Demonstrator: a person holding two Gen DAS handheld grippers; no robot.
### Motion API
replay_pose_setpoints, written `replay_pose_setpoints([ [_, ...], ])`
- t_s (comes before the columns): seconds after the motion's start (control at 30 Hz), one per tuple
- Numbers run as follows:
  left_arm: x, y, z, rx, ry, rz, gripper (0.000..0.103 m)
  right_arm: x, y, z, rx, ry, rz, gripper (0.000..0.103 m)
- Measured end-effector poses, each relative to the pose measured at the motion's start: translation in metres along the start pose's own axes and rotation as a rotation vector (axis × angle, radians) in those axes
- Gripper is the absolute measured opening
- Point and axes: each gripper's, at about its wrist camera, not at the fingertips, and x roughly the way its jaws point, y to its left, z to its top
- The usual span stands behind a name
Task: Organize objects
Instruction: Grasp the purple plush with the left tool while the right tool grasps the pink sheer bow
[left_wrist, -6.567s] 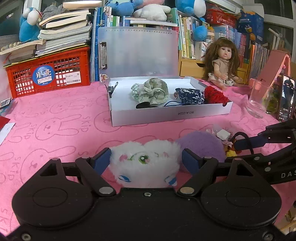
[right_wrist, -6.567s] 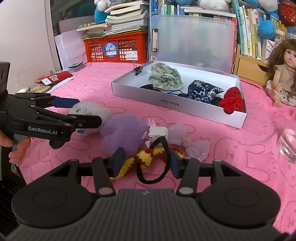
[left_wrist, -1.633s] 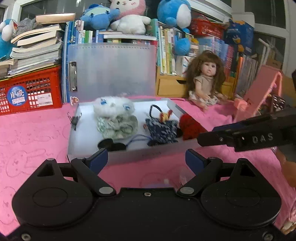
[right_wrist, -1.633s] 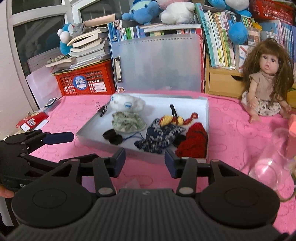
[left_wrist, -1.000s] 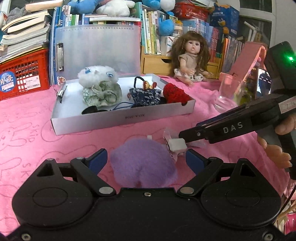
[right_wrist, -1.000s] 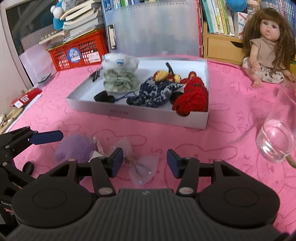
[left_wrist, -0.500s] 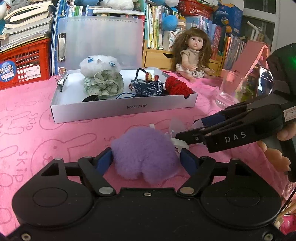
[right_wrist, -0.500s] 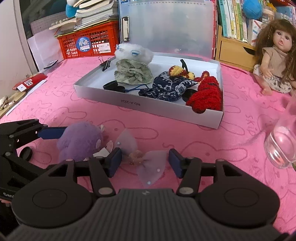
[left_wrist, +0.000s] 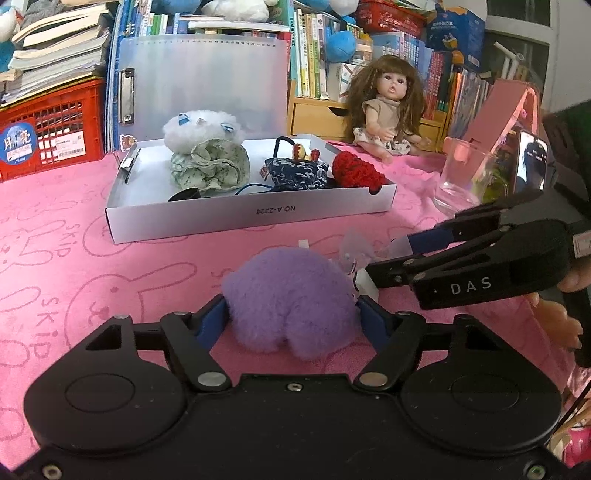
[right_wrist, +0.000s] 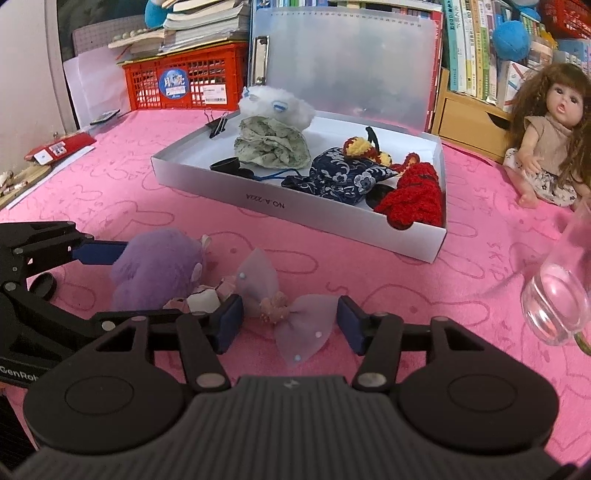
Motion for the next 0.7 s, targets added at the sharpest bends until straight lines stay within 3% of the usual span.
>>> replay_pose_setpoints([
  [0.07,-0.002,0.001,0.001,-0.005,-0.005,0.004,0.072,-0.002,0.001,0.000,0.003,-0.008,0.000,0.044],
  [0.2,-0.008,0.000,0.004,0.001,-0.024,0.015,0.072,-0.005,0.003,-0.001,-0.002,-0.023,-0.001,0.035],
  [0.7,-0.017,0.005,0.012,-0.016,-0.050,0.038,0.072,-0.019,-0.009,0.002,0.053,-0.067,-0.024,0.034],
])
